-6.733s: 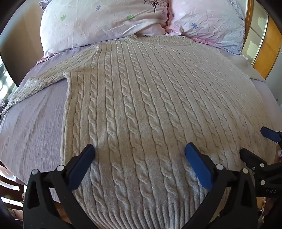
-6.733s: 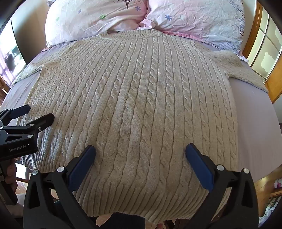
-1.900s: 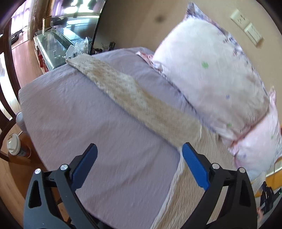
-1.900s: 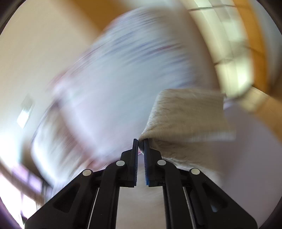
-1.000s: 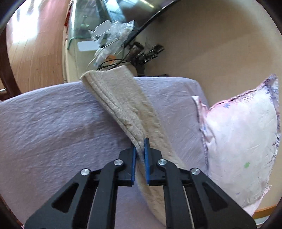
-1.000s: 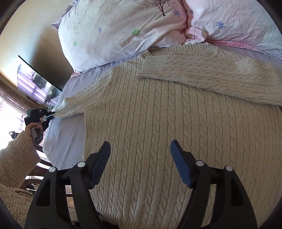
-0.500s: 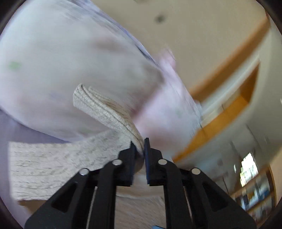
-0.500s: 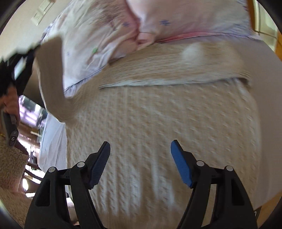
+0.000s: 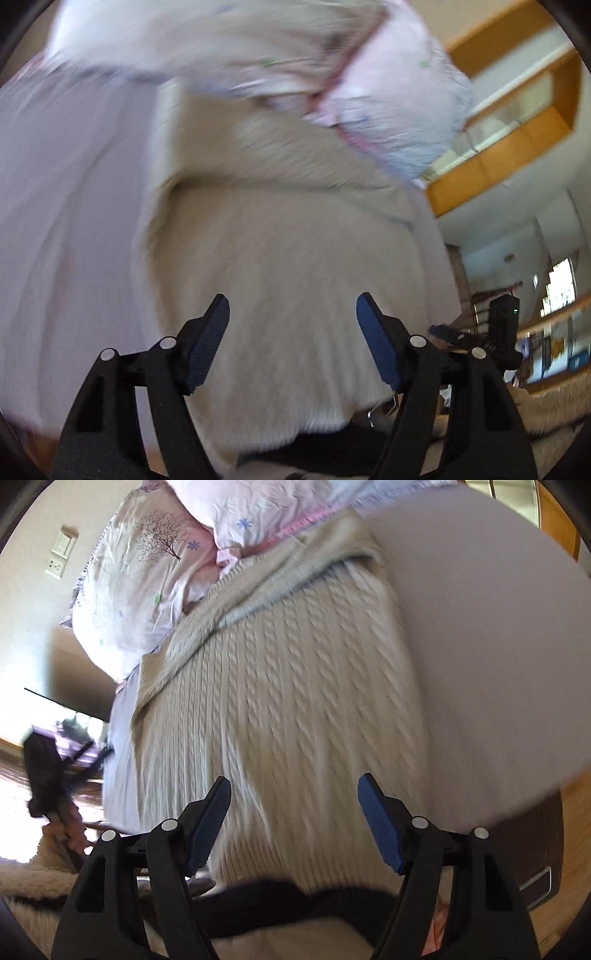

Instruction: Fold small clothes

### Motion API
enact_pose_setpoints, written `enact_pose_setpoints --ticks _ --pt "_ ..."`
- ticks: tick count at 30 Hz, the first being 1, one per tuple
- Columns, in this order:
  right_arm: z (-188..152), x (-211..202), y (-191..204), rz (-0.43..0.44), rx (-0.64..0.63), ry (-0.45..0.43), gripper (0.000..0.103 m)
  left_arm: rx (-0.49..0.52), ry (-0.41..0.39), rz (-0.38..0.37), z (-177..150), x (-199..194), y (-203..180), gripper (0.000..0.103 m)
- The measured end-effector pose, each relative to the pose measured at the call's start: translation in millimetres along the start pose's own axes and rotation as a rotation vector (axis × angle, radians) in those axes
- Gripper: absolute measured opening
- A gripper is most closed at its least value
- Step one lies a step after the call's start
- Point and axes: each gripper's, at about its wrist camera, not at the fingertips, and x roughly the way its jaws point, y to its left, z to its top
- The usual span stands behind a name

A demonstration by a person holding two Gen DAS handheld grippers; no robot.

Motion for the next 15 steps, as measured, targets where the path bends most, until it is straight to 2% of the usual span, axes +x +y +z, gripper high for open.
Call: enact_pose_setpoints --ticks 4,6,11,14,15 --pt "-28 -16 -37 -0.020 0.073 0.052 0.073 -0.154 0.041 0.030 -68 -30 42 0.069" --pt "-36 -12 -55 -0.024 0.122 0.083 0.073 -0.220 0.074 0.025 -92 -27 53 0.069" --pt "-38 19 -84 0.122 0.266 0.132 0.071 -0.288 0.119 -0.007 -114 4 66 0.067" --pt "-41 35 -84 0.197 0.275 0.163 0.065 -0.288 0.131 -0.017 -116 18 65 0.064" --pt "-41 39 -82 0.205 0.267 0.174 0.055 -0.288 0.130 -0.018 -118 19 68 0.063"
